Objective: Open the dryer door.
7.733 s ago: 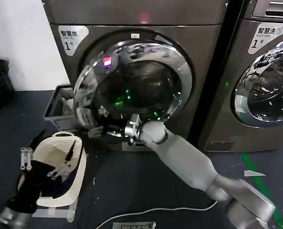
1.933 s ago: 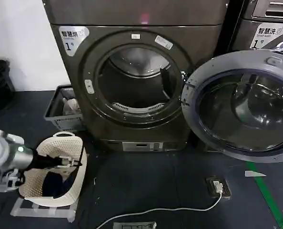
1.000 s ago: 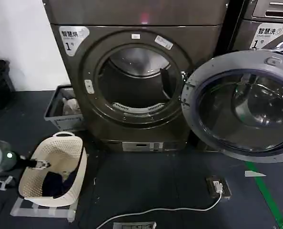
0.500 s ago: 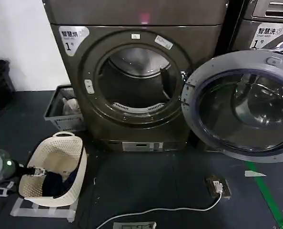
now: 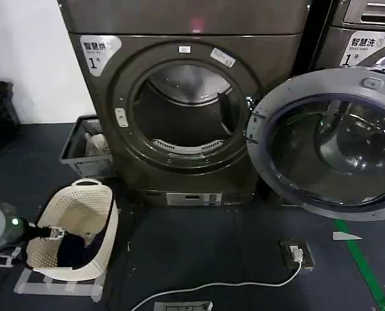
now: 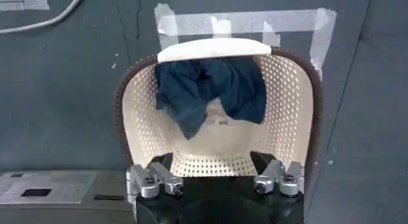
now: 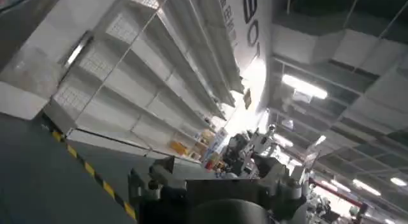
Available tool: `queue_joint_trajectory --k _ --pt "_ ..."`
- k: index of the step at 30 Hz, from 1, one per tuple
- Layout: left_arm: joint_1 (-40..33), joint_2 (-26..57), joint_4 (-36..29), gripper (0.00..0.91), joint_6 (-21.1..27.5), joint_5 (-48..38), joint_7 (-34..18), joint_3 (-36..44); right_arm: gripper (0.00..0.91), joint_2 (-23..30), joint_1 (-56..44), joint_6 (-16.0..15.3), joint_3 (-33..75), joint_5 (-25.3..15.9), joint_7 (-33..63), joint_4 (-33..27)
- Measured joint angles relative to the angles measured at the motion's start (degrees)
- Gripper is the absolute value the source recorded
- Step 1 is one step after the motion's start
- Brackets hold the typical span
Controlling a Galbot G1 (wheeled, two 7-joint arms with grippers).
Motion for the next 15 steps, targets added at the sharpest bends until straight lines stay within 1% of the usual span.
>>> queue_joint_trajectory --k 10,15 --pt "0.0 0.0 -0.4 0.907 0.0 -0.3 0.0 0.0 0.907 0.3 0.0 0.6 0.0 -0.1 0.2 -0.2" --pt "0.0 0.0 -0.6 0.907 0.0 -0.3 0.0 0.0 0.907 0.5 -0.2 0.3 0.2 -0.3 0.2 0.2"
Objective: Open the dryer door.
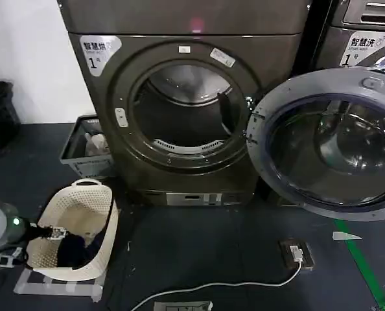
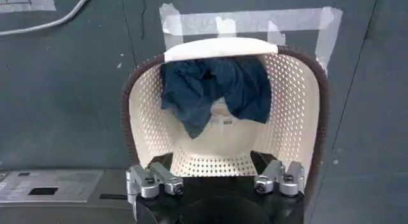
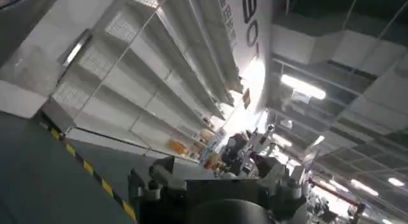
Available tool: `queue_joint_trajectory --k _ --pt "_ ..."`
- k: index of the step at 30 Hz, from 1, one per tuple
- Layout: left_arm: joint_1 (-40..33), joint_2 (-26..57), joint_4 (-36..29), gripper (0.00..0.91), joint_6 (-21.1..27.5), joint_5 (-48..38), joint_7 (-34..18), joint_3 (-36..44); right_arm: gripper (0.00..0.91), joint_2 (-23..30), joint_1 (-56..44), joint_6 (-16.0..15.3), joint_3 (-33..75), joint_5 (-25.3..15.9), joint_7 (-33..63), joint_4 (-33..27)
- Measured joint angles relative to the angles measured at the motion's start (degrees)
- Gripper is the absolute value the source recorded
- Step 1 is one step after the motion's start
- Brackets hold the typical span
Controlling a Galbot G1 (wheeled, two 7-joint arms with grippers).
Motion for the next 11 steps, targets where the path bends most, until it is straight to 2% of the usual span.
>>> queue_joint_trajectory --k 11 --pt "-0.2 0.3 0.2 0.907 0.0 -1.2 0.0 0.0 0.907 0.1 -0.1 0.0 0.1 0.0 0.1 -0.3"
